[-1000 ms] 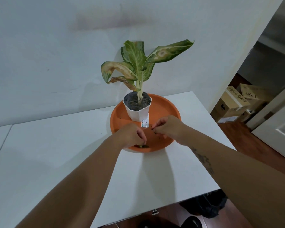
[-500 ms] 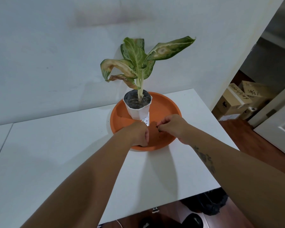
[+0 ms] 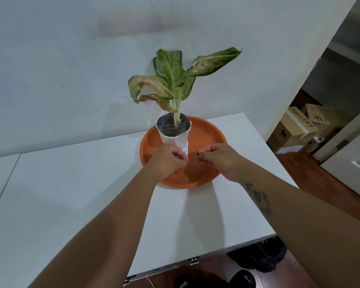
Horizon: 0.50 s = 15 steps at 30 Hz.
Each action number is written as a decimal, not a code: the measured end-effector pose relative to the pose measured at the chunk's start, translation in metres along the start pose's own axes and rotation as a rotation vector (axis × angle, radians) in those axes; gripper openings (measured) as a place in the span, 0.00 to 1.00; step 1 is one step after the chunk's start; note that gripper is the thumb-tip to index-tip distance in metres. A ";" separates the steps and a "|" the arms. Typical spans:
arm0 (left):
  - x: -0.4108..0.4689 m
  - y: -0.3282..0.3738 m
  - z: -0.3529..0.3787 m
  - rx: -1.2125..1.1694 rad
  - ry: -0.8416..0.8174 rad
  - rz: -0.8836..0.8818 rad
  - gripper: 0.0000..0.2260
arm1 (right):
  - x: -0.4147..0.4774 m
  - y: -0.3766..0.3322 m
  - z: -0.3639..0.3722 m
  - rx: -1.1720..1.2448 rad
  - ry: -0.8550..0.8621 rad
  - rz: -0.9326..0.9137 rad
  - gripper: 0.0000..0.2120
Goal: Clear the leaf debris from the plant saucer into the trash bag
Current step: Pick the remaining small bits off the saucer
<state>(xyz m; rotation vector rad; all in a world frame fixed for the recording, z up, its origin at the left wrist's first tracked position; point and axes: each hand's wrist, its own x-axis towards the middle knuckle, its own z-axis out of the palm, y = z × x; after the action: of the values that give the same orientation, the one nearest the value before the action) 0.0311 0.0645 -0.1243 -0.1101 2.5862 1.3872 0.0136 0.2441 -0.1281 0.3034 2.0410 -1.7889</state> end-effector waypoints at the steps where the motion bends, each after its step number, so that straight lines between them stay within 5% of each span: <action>1: 0.000 0.001 0.000 -0.062 0.019 -0.019 0.04 | -0.001 0.000 0.001 0.029 -0.003 0.002 0.04; 15: 0.008 0.000 0.025 -0.559 0.057 -0.156 0.03 | -0.016 0.001 -0.017 0.483 0.023 0.038 0.05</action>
<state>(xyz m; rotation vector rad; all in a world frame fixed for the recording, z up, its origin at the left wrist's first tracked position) 0.0269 0.0862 -0.1394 -0.4273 2.0979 2.0188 0.0259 0.2622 -0.1202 0.4976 1.5786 -2.2441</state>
